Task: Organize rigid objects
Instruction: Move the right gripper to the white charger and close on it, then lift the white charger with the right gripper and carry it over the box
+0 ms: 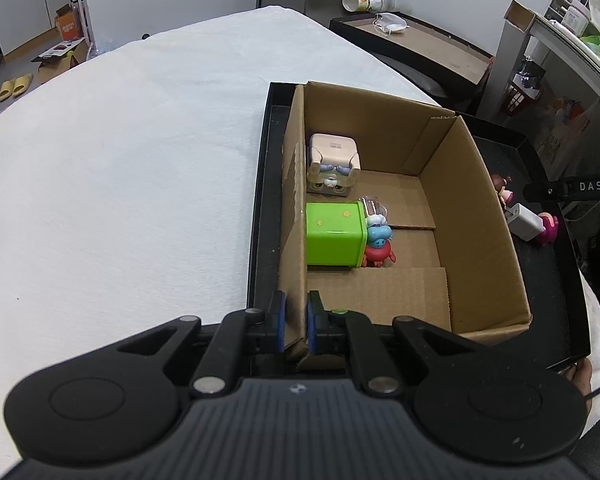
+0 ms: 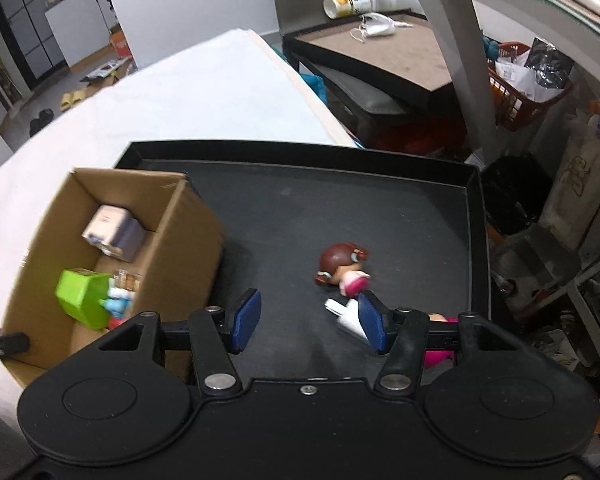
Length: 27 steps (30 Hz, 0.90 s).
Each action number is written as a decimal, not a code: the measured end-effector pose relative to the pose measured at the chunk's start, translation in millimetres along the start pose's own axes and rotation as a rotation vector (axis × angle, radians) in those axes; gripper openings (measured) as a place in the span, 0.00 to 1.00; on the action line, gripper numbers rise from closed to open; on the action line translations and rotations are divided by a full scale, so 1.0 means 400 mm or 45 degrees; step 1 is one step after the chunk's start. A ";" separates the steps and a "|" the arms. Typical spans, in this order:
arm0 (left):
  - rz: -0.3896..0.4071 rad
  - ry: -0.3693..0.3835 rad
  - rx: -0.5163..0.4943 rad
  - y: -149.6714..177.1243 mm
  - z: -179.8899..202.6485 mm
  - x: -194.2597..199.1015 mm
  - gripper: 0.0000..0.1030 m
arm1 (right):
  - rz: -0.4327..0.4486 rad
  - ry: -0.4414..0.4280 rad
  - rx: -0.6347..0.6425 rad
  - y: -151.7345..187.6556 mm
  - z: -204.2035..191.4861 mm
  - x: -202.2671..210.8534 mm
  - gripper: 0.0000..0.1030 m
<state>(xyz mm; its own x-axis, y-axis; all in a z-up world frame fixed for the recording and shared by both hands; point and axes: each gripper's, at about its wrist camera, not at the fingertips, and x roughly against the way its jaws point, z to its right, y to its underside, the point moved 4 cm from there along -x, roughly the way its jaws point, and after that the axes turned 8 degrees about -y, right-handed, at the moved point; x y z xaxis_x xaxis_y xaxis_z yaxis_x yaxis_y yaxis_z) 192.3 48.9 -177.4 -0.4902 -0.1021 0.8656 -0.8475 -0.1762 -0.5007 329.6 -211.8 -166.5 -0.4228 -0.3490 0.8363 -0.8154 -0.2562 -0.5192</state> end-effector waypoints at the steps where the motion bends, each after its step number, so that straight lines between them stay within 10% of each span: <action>1: -0.002 -0.003 0.001 0.000 0.000 -0.001 0.09 | -0.008 0.007 0.004 0.001 0.005 -0.005 0.52; 14: -0.011 -0.031 -0.013 -0.004 0.009 -0.006 0.09 | -0.112 0.030 0.033 0.016 0.060 -0.080 0.51; 27: -0.011 -0.035 -0.012 -0.003 0.010 -0.008 0.09 | -0.212 0.101 0.102 0.058 0.072 -0.133 0.20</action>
<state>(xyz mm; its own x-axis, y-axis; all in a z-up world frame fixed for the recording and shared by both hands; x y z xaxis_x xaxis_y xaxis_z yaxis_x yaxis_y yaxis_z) 195.7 45.7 -179.4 -0.4771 -0.1277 0.8695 -0.8536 -0.1682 -0.4931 344.6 -224.9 -228.1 -0.3172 -0.2249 0.9213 -0.8439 -0.3763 -0.3824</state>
